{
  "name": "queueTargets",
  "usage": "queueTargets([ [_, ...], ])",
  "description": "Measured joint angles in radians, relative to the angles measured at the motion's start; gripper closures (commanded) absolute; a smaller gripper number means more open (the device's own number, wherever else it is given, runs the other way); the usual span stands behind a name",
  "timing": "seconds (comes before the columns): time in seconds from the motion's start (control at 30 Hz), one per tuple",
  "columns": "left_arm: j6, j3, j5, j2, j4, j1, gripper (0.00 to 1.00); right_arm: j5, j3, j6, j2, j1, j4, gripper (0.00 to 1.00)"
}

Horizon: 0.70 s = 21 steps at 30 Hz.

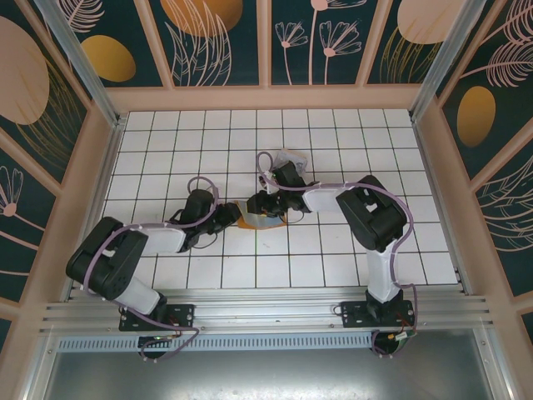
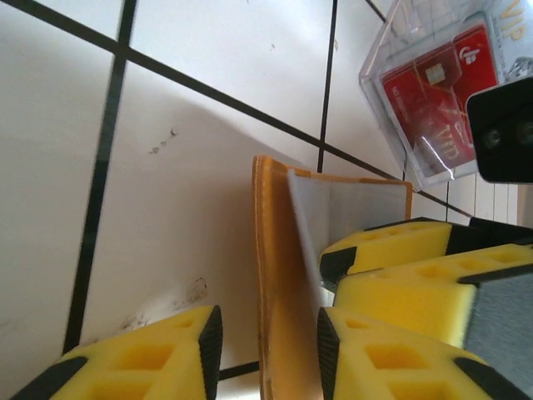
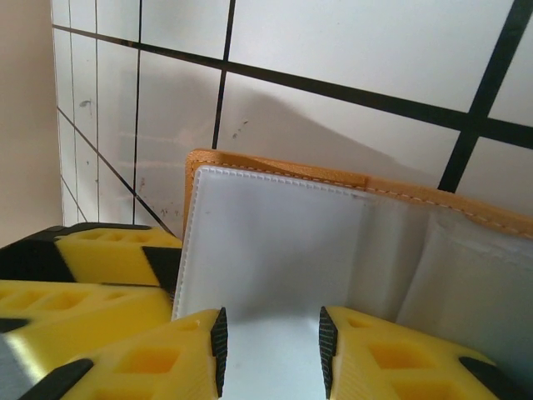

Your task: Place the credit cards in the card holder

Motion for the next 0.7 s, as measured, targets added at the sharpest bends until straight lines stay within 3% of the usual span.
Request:
queueTargets([
  [0.27,0.0,-0.021,-0.062,-0.101,-0.07,0.035,0.58,0.004,0.0,-0.001,0.0,0.0,-0.001,0.63],
  [0.53,-0.012,0.0,0.057,0.067,0.042,0.035,0.53,0.004,0.005,-0.003,0.0,-0.001,-0.009,0.63],
  [0.6,-0.018,0.011,0.082,0.089,0.074,0.039,0.58,0.003,0.005,-0.003,0.0,-0.003,-0.009,0.63],
  [0.7,-0.033,0.033,0.114,0.138,0.113,0.037,0.73,0.003,0.005,0.0,0.0,-0.005,-0.008,0.63],
])
